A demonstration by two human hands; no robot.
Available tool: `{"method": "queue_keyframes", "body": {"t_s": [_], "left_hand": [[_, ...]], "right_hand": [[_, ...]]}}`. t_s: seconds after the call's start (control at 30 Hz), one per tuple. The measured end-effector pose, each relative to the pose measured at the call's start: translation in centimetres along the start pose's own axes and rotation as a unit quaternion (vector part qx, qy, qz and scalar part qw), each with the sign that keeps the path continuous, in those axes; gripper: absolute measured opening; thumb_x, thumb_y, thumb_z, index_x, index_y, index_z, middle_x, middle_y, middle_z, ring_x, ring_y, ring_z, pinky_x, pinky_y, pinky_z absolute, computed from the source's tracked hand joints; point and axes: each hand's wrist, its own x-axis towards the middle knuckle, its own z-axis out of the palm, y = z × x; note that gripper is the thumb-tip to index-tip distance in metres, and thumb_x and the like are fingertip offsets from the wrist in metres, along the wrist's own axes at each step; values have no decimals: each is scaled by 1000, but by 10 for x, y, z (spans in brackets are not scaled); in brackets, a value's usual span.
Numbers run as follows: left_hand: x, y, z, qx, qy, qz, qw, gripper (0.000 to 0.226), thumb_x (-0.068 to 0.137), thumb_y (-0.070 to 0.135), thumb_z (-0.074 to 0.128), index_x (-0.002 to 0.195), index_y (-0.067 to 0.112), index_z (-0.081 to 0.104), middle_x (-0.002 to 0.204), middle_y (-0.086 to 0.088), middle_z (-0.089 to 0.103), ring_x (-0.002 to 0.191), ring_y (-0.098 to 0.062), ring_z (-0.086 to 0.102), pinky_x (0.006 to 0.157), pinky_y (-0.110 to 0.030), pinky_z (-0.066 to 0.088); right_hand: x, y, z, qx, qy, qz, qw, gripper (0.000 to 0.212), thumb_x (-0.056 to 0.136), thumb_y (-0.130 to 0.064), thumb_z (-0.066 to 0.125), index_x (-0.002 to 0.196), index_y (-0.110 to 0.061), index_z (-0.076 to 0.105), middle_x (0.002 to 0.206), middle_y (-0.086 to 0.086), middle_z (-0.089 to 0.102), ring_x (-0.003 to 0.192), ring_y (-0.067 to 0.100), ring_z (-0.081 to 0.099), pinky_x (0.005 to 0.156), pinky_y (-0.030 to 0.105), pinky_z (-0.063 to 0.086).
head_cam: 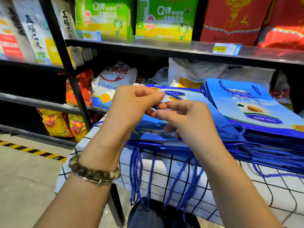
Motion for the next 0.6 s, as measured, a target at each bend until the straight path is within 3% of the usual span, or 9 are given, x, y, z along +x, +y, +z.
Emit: {"method": "queue_keyframes", "body": {"t_s": [0.13, 0.2, 0.3, 0.43, 0.5, 0.6], "left_hand": [[-6, -4, 3, -8, -4, 11, 1000, 19, 80, 13, 66, 62, 21, 67, 52, 7, 63, 46, 1, 51, 45, -9, 38], [-7, -8, 0, -3, -7, 13, 1000, 16, 79, 18, 67, 66, 28, 67, 58, 10, 62, 51, -3, 55, 44, -11, 39], [-9, -20, -20, 130, 1, 69, 989, 11, 79, 27, 68, 90, 30, 68, 85, 14, 65, 70, -4, 58, 58, -13, 46], [-27, -36, -47, 373, -109, 107, 915, 48, 65, 60, 59, 102, 32, 69, 104, 22, 58, 101, 7, 48, 82, -6, 35], [-34, -41, -49, 412, -121, 99, 898, 53, 62, 61, 53, 104, 31, 69, 112, 17, 61, 108, 3, 51, 86, -14, 37], [-37, -42, -48, 408, -84, 87, 905, 51, 63, 56, 53, 101, 27, 71, 112, 11, 67, 107, -5, 58, 87, -22, 40]], "right_hand": [[2, 1, 4, 40, -12, 13, 999, 15, 78, -7, 67, 85, -19, 65, 56, -5, 64, 43, 7, 49, 41, 14, 37], [3, 2, 3, 35, -12, 24, 999, 20, 77, -5, 65, 92, -18, 64, 62, -1, 65, 44, 4, 50, 41, 15, 37], [6, 3, -4, 5, -18, 24, 1000, 17, 77, -3, 66, 72, -20, 64, 66, 4, 66, 47, 8, 53, 42, 17, 40], [12, 8, -7, -109, -54, 7, 993, 24, 77, -9, 70, 58, -20, 60, 54, -3, 62, 45, 6, 55, 45, 16, 42], [15, 9, -2, -158, -77, -3, 984, 25, 79, -11, 68, 57, -20, 60, 55, -3, 63, 48, 7, 55, 46, 14, 41], [19, 10, 4, -212, -89, -31, 973, 24, 78, -13, 68, 57, -21, 60, 62, 3, 66, 59, 16, 59, 62, 25, 50]]}}
